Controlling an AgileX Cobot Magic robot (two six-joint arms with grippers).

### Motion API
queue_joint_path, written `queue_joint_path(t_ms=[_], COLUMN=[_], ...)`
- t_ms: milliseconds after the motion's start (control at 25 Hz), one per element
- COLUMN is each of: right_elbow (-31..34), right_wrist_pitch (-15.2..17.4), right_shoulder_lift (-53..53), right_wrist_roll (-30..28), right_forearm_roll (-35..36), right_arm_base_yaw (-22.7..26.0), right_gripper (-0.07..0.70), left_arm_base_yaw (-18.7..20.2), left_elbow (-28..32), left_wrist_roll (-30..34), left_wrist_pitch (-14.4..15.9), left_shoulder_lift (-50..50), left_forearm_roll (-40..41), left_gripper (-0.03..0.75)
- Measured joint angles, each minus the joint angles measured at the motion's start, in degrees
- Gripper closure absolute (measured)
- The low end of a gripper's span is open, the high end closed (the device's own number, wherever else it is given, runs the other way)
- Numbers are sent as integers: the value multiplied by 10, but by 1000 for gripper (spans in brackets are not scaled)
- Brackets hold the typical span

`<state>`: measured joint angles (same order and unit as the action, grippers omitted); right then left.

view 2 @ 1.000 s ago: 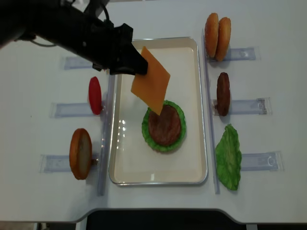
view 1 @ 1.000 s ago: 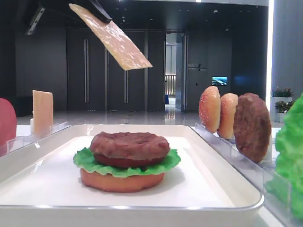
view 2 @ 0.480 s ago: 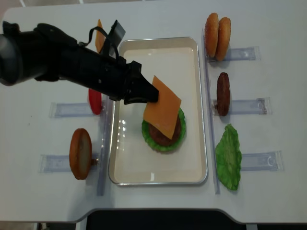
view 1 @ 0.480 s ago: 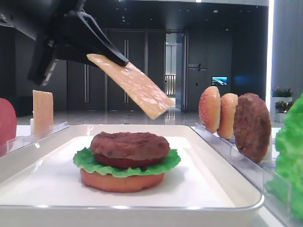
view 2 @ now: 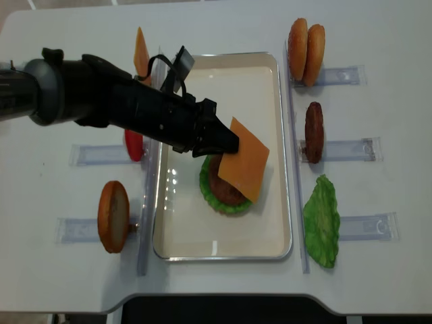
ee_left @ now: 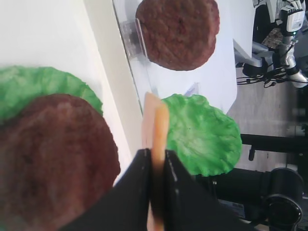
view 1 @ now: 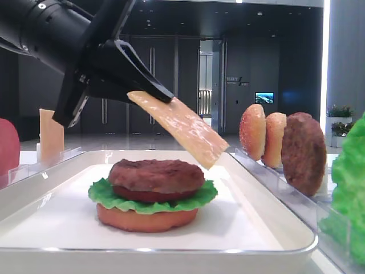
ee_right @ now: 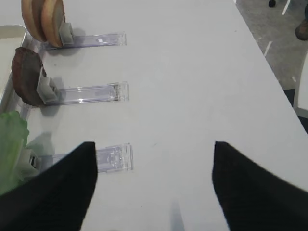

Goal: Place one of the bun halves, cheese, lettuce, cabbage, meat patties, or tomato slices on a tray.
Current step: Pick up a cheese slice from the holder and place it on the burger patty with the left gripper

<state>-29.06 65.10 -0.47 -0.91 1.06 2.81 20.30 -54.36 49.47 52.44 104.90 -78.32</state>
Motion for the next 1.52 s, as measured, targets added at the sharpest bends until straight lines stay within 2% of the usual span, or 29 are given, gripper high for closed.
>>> queue_joint_path(t_ms=[1080, 1520], right_elbow=[0, 0], right_wrist_pitch=[0, 0], right_shoulder_lift=[0, 0], right_wrist_roll=[0, 0], right_forearm_roll=[0, 0], right_arm_base_yaw=[0, 0], right_gripper=[149, 149], left_arm_base_yaw=[0, 0], left_elbow=[0, 0], left_wrist_roll=[-38, -56], left_wrist_pitch=[-66, -75], left_shoulder_lift=[0, 0], left_forearm_roll=[101, 111], left_gripper=[681, 681])
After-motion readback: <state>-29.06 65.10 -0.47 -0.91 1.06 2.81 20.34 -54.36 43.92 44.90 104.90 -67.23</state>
